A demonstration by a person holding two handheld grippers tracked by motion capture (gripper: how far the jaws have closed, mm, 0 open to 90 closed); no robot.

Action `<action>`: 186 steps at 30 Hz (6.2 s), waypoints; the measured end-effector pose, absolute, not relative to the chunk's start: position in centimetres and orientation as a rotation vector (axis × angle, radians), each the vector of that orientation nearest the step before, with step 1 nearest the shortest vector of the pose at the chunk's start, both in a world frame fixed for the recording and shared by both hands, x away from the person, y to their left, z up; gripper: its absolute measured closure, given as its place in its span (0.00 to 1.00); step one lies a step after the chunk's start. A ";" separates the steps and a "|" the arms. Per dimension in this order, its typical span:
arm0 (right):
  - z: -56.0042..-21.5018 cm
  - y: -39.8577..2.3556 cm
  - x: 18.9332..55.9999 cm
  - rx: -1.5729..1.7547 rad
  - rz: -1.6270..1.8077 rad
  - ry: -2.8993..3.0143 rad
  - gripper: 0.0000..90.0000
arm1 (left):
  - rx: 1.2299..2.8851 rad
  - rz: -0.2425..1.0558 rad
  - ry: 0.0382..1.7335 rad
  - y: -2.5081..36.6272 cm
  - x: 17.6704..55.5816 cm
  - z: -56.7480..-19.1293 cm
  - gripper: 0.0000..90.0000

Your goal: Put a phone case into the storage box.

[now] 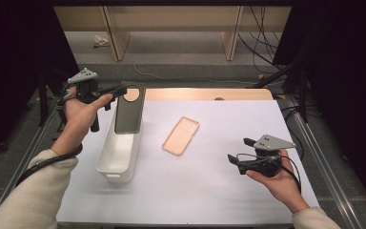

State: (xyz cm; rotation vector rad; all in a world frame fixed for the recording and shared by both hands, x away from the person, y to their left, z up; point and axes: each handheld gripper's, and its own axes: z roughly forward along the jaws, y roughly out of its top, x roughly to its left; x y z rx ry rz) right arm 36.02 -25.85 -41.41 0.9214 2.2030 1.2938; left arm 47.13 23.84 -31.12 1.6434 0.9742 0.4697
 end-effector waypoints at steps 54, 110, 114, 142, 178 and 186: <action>-41.6 -25.9 36.2 0.935 1.302 2.210 0.18 | 1.641 0.545 0.991 26.4 51.3 -32.7 0.90; -41.7 -25.9 36.2 0.931 1.310 2.213 0.18 | 1.658 0.553 1.040 25.6 53.3 -34.7 0.90; -41.7 -25.9 36.2 0.932 1.311 2.213 0.18 | 1.663 0.554 1.044 25.6 53.5 -34.9 0.90; -41.7 -25.9 36.2 0.932 1.315 2.215 0.18 | 1.686 0.545 1.075 25.7 54.3 -36.6 0.90; -41.7 -25.9 36.2 0.934 1.313 2.221 0.18 | 1.694 0.522 1.098 25.6 54.6 -38.0 0.90; -41.8 -25.9 36.3 0.934 1.314 2.220 0.18 | 1.691 0.513 1.105 25.7 54.7 -38.5 0.89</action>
